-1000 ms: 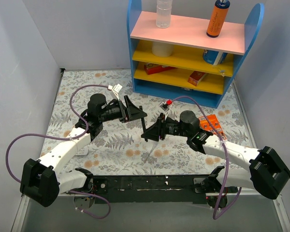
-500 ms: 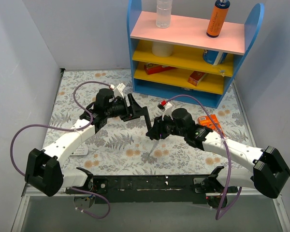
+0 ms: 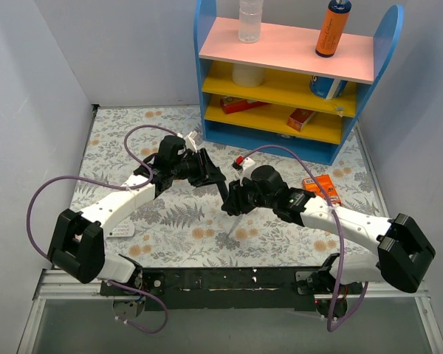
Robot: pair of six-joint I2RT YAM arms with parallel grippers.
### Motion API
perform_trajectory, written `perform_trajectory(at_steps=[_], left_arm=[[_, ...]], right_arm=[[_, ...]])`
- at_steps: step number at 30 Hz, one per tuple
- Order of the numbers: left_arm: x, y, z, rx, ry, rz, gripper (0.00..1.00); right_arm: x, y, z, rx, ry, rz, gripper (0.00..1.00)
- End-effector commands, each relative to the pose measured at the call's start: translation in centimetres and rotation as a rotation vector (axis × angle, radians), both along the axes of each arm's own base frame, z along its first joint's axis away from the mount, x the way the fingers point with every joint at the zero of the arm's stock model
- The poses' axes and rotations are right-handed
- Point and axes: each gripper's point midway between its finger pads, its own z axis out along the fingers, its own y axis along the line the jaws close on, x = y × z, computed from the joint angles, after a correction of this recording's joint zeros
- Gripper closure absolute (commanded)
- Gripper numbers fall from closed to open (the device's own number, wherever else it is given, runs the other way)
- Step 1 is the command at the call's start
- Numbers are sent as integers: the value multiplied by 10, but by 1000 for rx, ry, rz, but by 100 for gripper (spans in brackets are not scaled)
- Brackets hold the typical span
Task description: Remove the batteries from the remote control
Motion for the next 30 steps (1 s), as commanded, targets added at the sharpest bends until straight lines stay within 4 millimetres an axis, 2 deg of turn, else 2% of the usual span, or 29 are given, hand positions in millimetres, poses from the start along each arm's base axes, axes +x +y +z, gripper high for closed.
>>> perform_trajectory(at_steps=[1,2,8,12,19,26,30], left_arm=[[10,2,-1,36,-4,39,72],[10,4,-7,56,19,46,76],[24,8,-13,125,10,81,100],[35,16,-24,192,14,127,100],[46,32,-36,231,35,177,100],[52,45,-46,252,52,208,100],[58,57,-49,259,64,250,100]], right_arm=[[14,14,25,41,-76,-2,99],[15,14,22,33,-76,-2,99],[14,28,19,14,-84,87,80],[20,31,12,-1,-75,87,69],[21,35,-7,9,-16,126,57],[15,38,-11,49,-6,183,48],[20,35,-19,39,-2,178,38]])
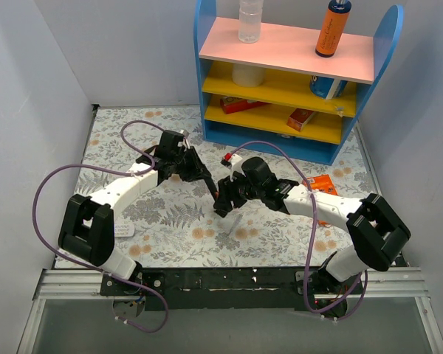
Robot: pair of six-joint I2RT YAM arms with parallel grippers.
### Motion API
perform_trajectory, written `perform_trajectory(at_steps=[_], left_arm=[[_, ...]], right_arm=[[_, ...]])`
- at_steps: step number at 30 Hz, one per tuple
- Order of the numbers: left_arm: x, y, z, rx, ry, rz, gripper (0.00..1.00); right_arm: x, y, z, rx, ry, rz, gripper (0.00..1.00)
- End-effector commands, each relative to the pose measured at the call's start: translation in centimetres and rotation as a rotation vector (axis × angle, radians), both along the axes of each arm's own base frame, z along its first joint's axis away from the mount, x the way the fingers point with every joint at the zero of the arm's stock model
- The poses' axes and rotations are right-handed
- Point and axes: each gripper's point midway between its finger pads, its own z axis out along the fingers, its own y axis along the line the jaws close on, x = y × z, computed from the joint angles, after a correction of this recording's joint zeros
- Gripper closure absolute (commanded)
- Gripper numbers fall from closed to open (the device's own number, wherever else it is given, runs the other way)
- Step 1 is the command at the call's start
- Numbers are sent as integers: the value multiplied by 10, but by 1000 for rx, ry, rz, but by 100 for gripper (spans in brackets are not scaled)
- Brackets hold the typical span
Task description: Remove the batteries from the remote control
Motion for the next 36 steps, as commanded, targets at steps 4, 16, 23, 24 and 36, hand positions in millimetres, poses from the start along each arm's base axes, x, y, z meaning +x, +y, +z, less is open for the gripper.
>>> perform_trajectory(at_steps=[4,16,23,24,36], left_arm=[[23,29,-8,62,-22,98,100],[18,46,-5,65,-59,101,100],[-5,46,30,-31,-174,25,100],[-7,50,30,-40,-176,24,100],[-32,42,-7,-130,-91,-174,90]], right_arm=[[1,10,4,68,-25,67,41],[3,3,10,73,-31,48,43],[3,-25,28,52,-91,-49,39],[4,-30,26,35,-88,-78,39],[-14,-63,15,-7,-18,-186,41]])
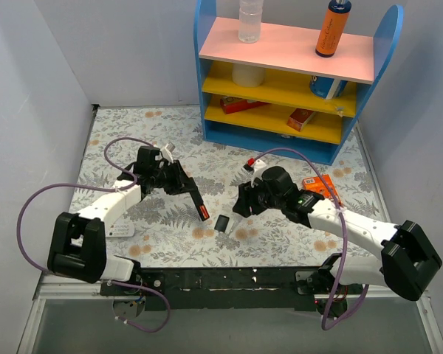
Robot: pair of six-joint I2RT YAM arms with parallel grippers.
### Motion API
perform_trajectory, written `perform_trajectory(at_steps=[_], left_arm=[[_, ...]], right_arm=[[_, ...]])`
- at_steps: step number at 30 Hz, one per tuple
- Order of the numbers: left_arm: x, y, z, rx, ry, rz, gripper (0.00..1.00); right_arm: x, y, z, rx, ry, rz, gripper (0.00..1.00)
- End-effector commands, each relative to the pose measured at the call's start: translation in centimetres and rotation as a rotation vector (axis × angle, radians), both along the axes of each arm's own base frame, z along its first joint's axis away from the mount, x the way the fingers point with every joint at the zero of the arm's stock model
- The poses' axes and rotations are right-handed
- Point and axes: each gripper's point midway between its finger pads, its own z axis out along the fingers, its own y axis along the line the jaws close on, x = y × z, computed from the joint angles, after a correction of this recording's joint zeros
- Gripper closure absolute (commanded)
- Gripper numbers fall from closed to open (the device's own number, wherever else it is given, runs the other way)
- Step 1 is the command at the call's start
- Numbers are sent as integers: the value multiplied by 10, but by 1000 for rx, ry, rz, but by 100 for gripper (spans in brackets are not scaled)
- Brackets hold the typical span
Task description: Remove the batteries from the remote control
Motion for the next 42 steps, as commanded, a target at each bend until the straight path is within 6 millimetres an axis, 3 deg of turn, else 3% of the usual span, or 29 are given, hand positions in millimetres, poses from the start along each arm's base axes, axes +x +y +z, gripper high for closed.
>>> perform_trajectory(at_steps=[1,4,8,16,21,25,27,28,30,36,38,42], left_arm=[[1,-14,5,-54,-33,-112,88],[7,-16,2,-52,-26,-124,82],[11,-18,-23,-37,59,-132,78],[22,-18,-40,-9,89,-124,67],[27,-13,-53,37,117,-96,52],[33,-1,-51,105,113,-26,35],[39,1,-39,114,94,9,29],[43,9,-38,151,94,54,13],[53,17,-19,177,68,134,2],[66,80,19,396,27,477,2],[62,117,32,503,42,681,2],[40,169,50,577,51,927,2]], right_arm=[[-2,-5,7,24,-6,-30,41],[-4,-6,9,29,-11,-25,41],[-5,-10,13,32,-22,-28,41],[-3,-11,20,45,-56,-27,41],[-6,-9,20,50,-52,-13,41],[-6,-11,23,51,-65,-13,41],[-5,-11,24,53,-70,-15,41],[-5,-11,26,55,-74,-15,41],[-4,-12,27,47,-77,-16,41],[-4,-12,39,60,-97,-13,41],[-5,-13,41,65,-103,-11,41],[-6,-14,41,57,-102,-6,41]])
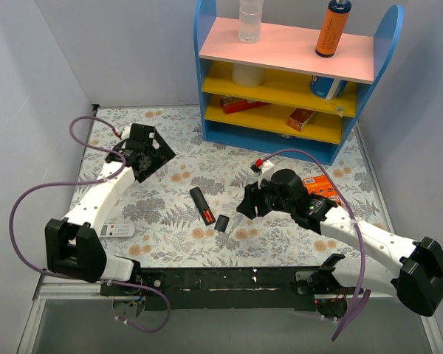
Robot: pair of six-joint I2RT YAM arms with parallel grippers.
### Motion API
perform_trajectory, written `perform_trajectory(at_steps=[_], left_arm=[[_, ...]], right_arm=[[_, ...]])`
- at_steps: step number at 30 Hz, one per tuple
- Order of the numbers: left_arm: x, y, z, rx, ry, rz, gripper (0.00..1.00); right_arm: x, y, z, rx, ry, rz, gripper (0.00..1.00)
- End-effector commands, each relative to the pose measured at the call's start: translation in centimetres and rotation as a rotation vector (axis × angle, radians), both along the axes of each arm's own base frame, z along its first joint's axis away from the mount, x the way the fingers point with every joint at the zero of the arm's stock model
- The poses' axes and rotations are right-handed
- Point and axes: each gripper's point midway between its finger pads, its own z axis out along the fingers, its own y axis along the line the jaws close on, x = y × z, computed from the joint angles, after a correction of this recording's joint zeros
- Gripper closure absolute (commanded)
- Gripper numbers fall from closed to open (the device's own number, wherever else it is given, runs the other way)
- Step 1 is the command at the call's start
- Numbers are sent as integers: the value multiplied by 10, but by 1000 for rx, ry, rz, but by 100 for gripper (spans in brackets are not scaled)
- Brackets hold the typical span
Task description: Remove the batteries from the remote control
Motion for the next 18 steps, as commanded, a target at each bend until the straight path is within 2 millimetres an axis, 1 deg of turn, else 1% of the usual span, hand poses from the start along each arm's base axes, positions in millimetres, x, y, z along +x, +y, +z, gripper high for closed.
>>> perform_trajectory(at_steps=[1,2,3,4,5,6,7,9,11,12,14,15,16,18], left_arm=[[-37,86,24,183,-11,387,2],[-46,95,17,181,4,435,2],[-53,111,15,187,9,497,2],[-63,120,15,181,18,537,2],[-71,128,7,183,41,564,2],[-76,142,3,169,60,612,3],[-83,150,-1,171,84,640,4],[-96,174,-13,162,146,743,4],[-111,185,-26,169,210,813,2],[-122,195,-36,168,245,869,2],[-132,201,-47,154,281,912,2],[-139,209,-54,148,305,952,2],[-146,210,-62,140,333,972,2],[-154,218,-70,140,361,1020,2]], right_arm=[[5,2,20,23,-46,1,41],[5,2,19,18,-40,1,40],[5,2,19,16,-38,3,40],[4,2,19,16,-35,2,40],[4,1,20,20,-36,2,40],[4,2,21,23,-36,3,40],[3,2,21,28,-34,3,40],[2,3,22,31,-33,8,40],[2,4,23,34,-30,8,40],[2,3,22,29,-26,8,40],[2,3,25,34,-29,9,40],[1,3,25,33,-26,10,40],[1,2,26,34,-27,9,40],[0,1,27,34,-29,6,40]])
